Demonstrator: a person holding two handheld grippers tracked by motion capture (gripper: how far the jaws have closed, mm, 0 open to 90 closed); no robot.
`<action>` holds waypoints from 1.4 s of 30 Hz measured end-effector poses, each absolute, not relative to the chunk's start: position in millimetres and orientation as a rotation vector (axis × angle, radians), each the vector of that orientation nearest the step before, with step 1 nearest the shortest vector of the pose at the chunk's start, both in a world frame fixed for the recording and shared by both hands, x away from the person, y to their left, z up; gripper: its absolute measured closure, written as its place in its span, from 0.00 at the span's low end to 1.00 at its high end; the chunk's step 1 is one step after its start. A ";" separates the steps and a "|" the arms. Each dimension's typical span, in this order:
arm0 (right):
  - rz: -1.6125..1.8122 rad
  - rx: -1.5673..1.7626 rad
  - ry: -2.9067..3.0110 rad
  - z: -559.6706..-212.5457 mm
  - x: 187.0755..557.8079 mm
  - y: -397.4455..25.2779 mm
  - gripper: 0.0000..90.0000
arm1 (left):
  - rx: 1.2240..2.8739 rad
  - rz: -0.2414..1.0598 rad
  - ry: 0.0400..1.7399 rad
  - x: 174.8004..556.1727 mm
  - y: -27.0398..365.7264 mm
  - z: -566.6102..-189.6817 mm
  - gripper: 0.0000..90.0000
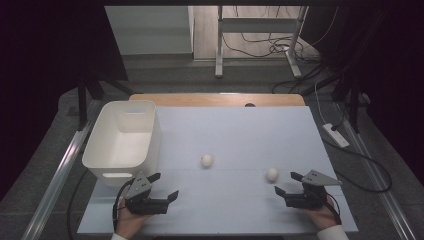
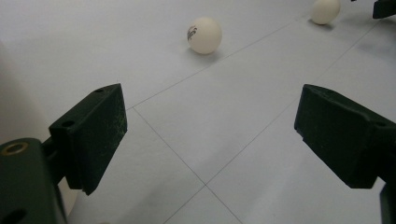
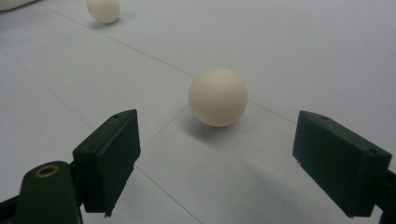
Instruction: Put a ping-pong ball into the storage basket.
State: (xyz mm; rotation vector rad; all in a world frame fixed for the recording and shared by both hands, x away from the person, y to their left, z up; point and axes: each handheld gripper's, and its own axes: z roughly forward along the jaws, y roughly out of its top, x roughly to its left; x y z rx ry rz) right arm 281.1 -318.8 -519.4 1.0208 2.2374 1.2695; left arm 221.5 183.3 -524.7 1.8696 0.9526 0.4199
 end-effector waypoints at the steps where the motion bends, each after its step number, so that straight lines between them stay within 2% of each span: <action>1: 1.271 1.022 2.237 -519.3 281.0 -318.9 0.17 | 1.870 0.420 0.953 221.5 183.3 -524.7 0.12; 42: 1.255 1.022 2.227 -519.1 278.8 -320.0 0.17 | 1.933 0.416 0.925 237.3 149.9 -481.4 0.13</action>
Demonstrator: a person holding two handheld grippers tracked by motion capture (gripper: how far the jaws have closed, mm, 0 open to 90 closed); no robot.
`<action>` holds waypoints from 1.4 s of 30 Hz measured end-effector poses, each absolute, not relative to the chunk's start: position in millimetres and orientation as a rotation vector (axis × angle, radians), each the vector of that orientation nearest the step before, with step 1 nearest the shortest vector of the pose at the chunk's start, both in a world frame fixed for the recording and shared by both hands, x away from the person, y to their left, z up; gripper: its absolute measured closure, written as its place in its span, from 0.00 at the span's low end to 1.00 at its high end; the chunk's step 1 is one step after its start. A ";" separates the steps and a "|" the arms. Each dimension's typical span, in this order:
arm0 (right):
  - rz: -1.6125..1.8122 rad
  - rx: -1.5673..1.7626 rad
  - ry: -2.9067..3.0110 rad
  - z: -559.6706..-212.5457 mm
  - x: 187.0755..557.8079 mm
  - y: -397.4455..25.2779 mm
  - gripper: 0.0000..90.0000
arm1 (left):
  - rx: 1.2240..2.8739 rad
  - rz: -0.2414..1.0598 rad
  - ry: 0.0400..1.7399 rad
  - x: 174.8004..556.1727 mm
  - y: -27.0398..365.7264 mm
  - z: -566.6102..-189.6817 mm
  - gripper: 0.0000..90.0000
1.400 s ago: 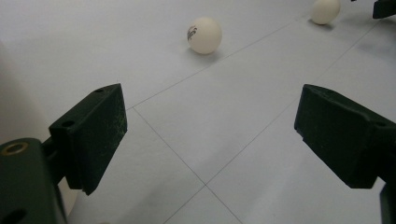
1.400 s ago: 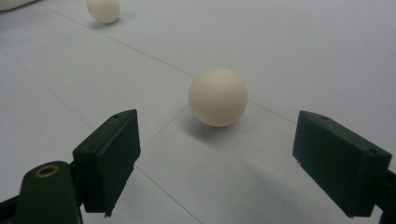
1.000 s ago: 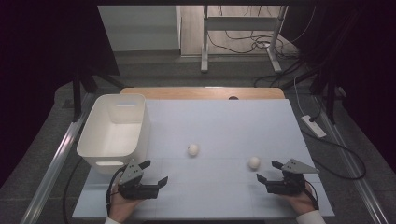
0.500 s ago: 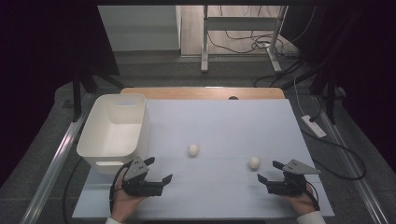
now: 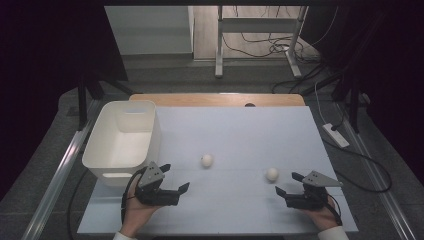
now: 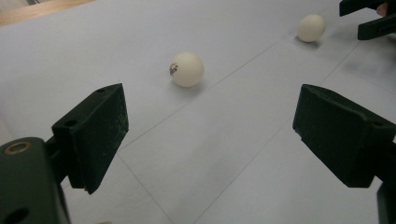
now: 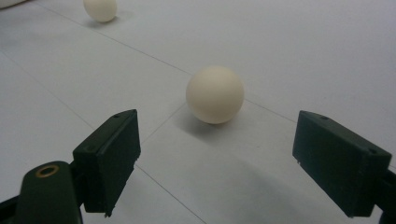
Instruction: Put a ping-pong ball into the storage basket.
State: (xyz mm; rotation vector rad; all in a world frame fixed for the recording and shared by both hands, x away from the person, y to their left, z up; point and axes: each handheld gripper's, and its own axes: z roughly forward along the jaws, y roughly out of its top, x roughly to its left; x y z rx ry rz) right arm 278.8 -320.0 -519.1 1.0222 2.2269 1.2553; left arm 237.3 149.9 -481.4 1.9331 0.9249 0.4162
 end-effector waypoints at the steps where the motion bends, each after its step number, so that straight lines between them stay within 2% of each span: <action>1: 1.254 1.022 2.227 -519.2 278.9 -320.0 0.17 | 1.937 0.412 0.921 238.2 148.3 -480.8 0.13; 42: 1.233 1.015 2.241 -520.8 279.8 -319.2 0.17 | 2.021 0.352 0.867 269.9 110.8 -473.2 0.13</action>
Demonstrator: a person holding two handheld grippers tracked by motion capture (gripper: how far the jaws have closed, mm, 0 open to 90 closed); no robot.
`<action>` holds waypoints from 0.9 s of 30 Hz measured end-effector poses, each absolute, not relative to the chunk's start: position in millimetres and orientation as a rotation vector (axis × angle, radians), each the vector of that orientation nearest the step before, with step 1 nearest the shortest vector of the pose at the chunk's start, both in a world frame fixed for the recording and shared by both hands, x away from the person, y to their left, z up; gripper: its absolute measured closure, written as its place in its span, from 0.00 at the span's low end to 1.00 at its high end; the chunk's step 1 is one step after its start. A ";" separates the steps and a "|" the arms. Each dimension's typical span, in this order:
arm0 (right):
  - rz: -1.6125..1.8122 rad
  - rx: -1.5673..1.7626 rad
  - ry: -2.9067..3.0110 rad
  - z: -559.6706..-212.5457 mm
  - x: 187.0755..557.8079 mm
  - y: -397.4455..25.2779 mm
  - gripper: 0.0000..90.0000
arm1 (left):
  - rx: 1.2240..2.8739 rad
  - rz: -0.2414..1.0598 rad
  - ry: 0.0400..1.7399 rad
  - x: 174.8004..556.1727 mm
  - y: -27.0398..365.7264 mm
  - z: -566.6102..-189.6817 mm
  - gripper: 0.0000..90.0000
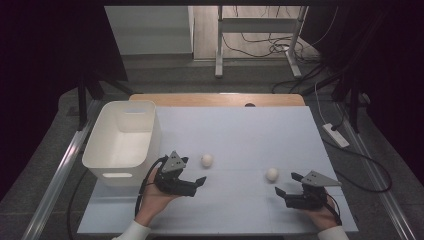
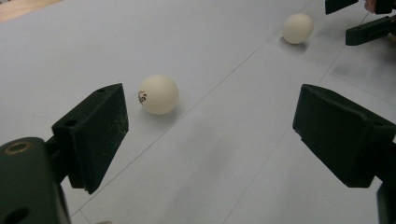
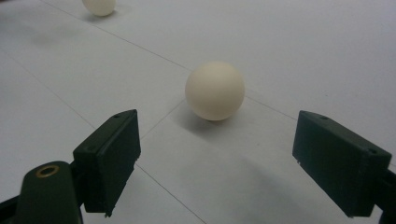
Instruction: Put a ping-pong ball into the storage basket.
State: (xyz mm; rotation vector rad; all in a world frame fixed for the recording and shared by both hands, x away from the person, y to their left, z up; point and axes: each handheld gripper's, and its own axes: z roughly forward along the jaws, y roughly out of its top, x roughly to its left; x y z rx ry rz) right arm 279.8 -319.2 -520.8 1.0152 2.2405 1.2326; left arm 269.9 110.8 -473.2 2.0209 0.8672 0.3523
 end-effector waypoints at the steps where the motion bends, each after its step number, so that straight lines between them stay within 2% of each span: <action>1: 1.232 1.017 2.242 -520.9 279.9 -319.2 0.17 | 2.022 0.351 0.865 270.4 110.2 -473.4 0.13; 27: 1.212 0.994 2.260 -522.1 279.6 -317.5 0.18 | 2.036 0.332 0.848 278.8 99.8 -474.3 0.13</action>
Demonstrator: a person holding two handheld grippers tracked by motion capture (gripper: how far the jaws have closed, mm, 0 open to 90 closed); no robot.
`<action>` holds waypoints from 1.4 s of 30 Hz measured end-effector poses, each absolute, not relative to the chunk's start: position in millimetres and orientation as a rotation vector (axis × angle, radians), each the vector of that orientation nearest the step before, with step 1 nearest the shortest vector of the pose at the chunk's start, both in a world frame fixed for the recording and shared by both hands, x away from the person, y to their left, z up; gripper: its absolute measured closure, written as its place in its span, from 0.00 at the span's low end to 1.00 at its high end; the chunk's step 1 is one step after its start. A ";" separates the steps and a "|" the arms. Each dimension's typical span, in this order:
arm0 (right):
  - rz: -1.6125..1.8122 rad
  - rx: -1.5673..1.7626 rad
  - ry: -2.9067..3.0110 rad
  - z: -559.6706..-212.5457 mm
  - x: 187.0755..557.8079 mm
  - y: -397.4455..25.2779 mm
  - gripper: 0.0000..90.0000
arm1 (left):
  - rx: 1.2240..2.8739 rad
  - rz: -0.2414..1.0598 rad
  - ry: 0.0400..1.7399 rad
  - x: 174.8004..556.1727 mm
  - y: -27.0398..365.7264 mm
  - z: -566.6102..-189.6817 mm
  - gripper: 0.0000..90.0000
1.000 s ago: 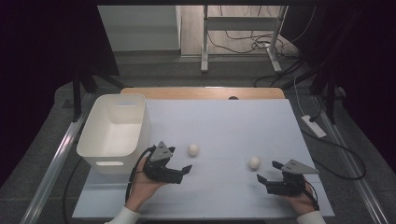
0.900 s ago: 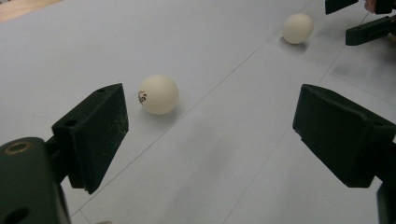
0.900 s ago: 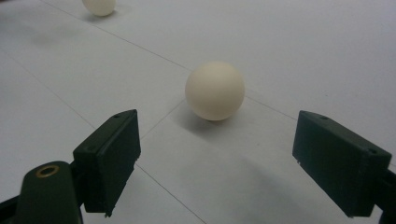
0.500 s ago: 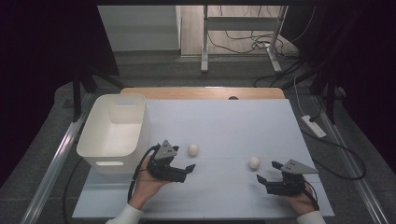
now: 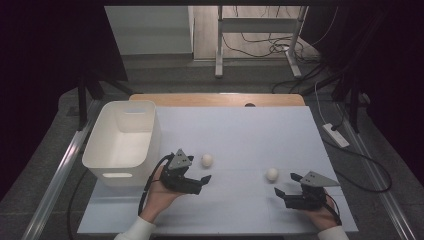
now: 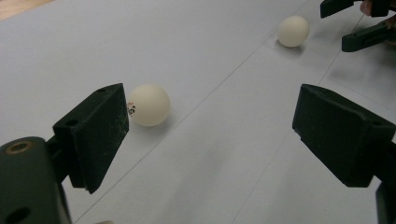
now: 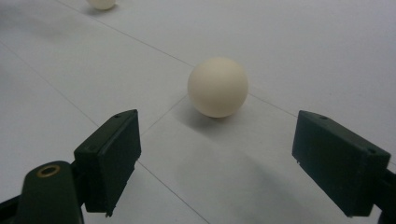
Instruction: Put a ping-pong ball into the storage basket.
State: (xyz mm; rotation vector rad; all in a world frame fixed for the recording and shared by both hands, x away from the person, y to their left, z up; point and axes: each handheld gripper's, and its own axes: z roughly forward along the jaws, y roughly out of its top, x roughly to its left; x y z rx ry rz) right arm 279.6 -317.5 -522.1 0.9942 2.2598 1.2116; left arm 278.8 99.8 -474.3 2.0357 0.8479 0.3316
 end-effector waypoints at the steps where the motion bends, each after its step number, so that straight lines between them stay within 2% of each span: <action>1: 1.213 0.992 2.261 -522.2 279.5 -317.2 0.18 | 2.036 0.332 0.848 278.8 99.8 -474.3 0.13; 42: 1.194 0.986 2.280 -522.9 280.3 -315.9 0.18 | 2.069 0.331 0.875 282.6 96.1 -481.1 0.14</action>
